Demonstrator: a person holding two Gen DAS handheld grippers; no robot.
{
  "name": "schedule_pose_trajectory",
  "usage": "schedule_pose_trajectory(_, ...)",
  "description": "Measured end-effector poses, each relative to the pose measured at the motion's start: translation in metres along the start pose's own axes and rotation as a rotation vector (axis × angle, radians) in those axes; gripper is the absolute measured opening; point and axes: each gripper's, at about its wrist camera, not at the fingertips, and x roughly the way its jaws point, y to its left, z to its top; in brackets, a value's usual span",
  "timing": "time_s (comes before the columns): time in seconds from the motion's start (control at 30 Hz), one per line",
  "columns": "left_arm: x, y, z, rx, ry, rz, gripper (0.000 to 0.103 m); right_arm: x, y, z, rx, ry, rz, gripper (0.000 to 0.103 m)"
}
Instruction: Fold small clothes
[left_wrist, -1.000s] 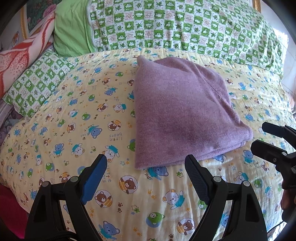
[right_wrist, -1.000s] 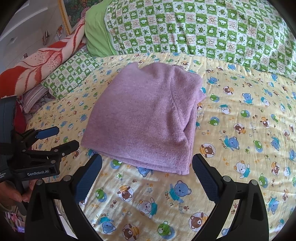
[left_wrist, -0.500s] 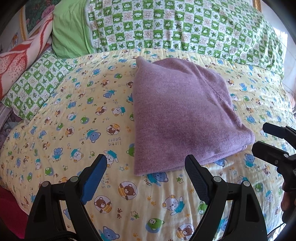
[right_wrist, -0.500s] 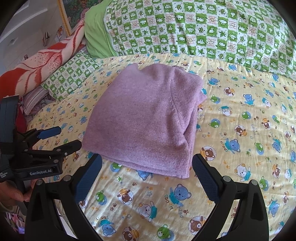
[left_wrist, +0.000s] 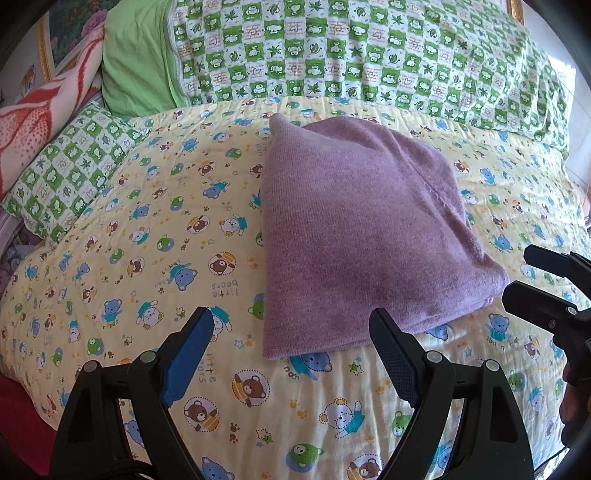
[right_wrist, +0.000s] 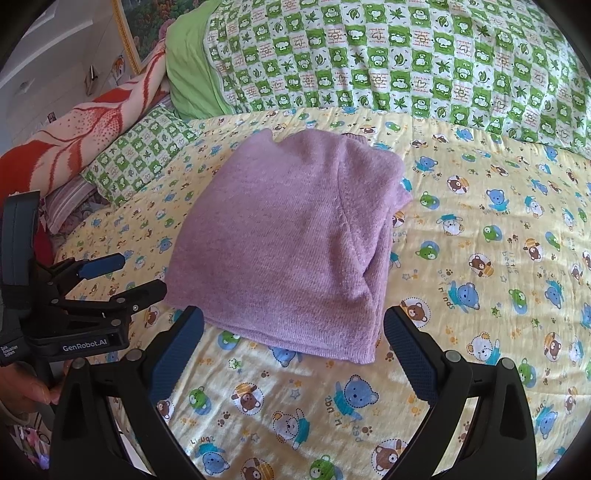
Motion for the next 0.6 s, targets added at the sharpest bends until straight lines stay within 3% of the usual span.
schedule_pose_trajectory(0.6, 0.0044, -0.0012, 0.0037, -0.007, 0.018, 0.011, 0.087, 0.0015, -0.0021, 0.0057, 0.007, -0.004, 0.000, 0.098)
